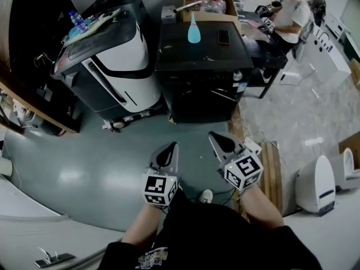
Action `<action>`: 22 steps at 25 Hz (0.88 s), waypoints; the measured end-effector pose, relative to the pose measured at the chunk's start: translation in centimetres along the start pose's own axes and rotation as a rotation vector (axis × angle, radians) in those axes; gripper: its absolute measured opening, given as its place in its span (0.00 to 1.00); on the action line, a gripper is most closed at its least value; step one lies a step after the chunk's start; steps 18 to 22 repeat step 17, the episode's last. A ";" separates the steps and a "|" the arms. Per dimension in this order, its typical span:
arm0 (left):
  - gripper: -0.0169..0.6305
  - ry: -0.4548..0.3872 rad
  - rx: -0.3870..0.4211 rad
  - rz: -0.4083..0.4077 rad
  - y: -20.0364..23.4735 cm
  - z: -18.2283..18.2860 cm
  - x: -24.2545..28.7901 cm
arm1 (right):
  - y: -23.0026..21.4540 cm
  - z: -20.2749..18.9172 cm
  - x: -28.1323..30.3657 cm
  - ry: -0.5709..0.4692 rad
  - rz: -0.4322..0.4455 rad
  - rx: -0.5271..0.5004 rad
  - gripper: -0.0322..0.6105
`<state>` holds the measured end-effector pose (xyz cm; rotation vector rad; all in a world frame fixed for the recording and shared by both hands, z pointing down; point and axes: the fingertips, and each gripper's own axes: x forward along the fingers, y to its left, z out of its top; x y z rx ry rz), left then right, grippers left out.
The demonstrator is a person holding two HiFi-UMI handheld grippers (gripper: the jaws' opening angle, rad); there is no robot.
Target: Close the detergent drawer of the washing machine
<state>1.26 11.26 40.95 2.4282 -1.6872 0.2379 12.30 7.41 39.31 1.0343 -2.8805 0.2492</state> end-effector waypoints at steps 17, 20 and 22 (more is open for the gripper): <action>0.03 0.004 -0.005 0.000 -0.5 0.0 1.0 | -1.2 -0.6 0.1 -0.014 0.006 0.005 0.05; 0.03 0.004 -0.005 0.000 -0.5 0.0 1.0 | -1.2 -0.6 0.1 -0.014 0.006 0.005 0.05; 0.03 0.004 -0.005 0.000 -0.5 0.0 1.0 | -1.2 -0.6 0.1 -0.014 0.006 0.005 0.05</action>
